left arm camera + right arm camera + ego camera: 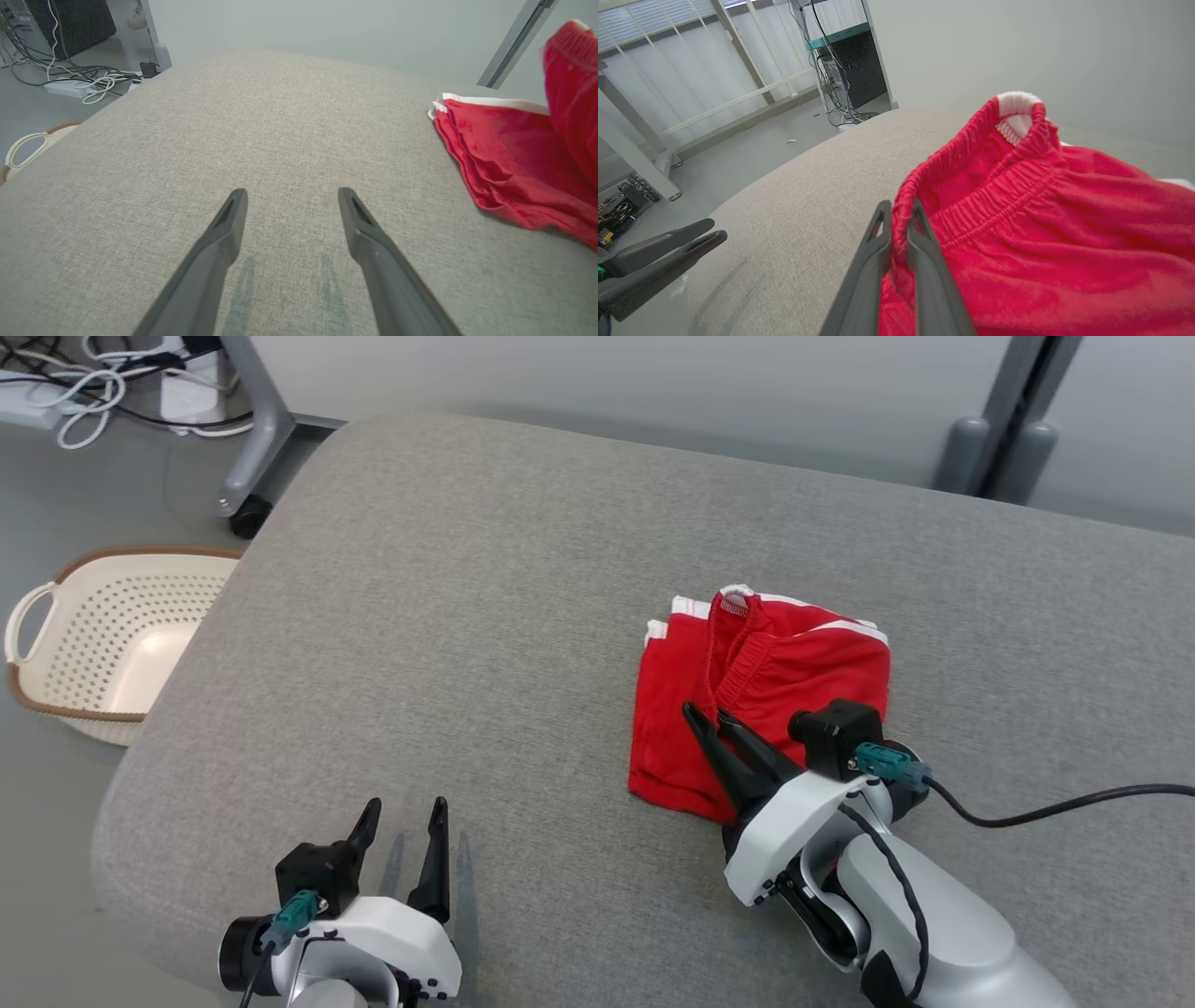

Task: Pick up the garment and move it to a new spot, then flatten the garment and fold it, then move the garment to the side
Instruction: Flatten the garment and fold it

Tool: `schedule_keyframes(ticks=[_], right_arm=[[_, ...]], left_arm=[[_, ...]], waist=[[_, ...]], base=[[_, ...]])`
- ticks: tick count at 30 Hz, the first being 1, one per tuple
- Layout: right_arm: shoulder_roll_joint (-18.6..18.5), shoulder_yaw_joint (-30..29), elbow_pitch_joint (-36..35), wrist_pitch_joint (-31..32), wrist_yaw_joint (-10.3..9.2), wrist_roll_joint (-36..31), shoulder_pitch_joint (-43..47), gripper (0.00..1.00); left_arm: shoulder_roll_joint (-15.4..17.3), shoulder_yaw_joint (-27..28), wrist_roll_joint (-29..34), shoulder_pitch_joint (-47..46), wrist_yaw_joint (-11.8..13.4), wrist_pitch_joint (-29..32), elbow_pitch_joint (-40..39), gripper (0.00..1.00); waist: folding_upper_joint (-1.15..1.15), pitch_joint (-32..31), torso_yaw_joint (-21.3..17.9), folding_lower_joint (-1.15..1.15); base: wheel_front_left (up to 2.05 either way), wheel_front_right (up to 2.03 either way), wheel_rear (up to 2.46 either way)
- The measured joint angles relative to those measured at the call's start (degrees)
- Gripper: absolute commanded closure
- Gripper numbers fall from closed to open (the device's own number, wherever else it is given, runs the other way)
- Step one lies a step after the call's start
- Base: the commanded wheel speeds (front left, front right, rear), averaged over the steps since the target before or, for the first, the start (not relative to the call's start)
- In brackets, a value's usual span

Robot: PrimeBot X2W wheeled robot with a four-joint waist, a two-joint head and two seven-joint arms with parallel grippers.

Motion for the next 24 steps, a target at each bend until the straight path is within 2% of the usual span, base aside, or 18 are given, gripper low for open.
schedule_keyframes(ticks=[6,7,8,12,17,18,24], right_arm=[[0.05,2.01,1.64,0.00,0.00,2.21,-2.07,1.00],[0.02,2.18,1.46,0.00,0.00,2.93,-2.21,0.53],[0.03,2.29,1.10,0.00,0.00,3.52,-2.38,0.00],[0.07,0.00,-1.04,-0.01,0.01,3.58,-2.84,0.00],[0.04,-7.31,-3.34,0.00,0.01,-0.05,-1.66,0.00],[0.04,-7.31,-3.34,0.00,0.01,-0.05,-1.66,0.00],[-0.07,-20.40,-5.64,-0.01,0.00,-9.02,2.45,0.00]], left_arm=[[0.01,-1.43,-0.62,-0.01,0.49,0.00,-0.49,0.00],[0.02,-1.47,-0.62,-0.01,0.53,0.00,-0.63,0.00],[0.02,-1.52,-0.54,-0.05,0.75,0.00,-0.73,0.00],[0.00,-1.02,0.42,-0.20,1.16,0.00,-1.35,0.00],[-0.02,0.14,1.41,-0.27,1.49,0.00,-2.09,0.00],[-0.02,0.14,1.41,-0.27,1.49,0.00,-2.09,0.00],[-0.05,1.82,4.66,-0.66,1.96,0.00,-3.72,0.00]], waist=[[0.00,0.30,3.44,0.00],[0.00,0.42,3.57,0.00],[0.00,0.52,3.53,0.00],[0.00,0.67,2.18,0.00],[0.00,0.78,-1.05,0.00],[0.00,0.78,-1.05,0.00],[0.00,0.76,-6.02,0.00]], base=[[0.00,0.00,0.00],[0.00,0.00,0.00],[0.00,0.00,0.00],[0.00,0.00,0.00],[0.00,0.00,0.00],[0.00,0.00,0.00],[0.00,0.00,0.00]])
